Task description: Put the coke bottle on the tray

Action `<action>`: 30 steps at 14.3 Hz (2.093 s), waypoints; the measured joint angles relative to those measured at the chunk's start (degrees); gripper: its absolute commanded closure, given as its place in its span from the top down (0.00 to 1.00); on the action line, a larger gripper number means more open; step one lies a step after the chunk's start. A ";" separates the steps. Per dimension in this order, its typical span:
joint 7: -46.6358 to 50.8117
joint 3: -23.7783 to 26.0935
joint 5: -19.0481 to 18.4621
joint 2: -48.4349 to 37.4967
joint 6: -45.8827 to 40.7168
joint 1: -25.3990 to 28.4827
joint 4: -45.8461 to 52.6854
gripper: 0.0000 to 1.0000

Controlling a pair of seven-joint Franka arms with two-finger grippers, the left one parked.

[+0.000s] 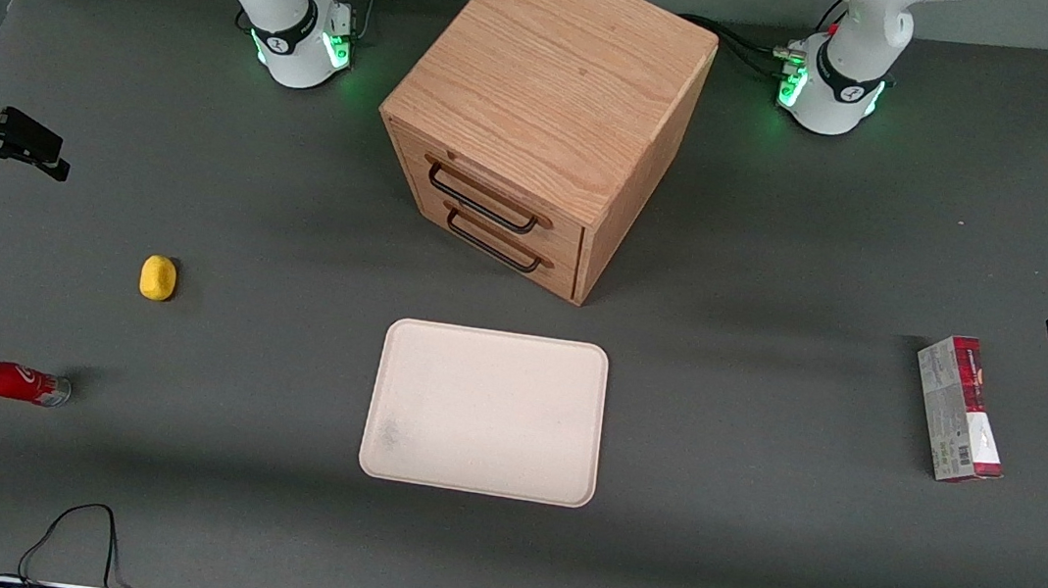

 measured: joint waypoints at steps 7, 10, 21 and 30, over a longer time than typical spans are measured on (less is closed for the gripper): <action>0.00 -0.07 0.00 0.00 -0.03 0.00 0.00 1.00; 0.00 -0.10 0.00 0.07 -0.15 0.00 0.00 1.00; -3.89 -7.26 -0.16 7.92 0.06 -1.39 7.83 1.00; -22.33 -9.30 3.71 27.58 0.11 -13.83 30.92 1.00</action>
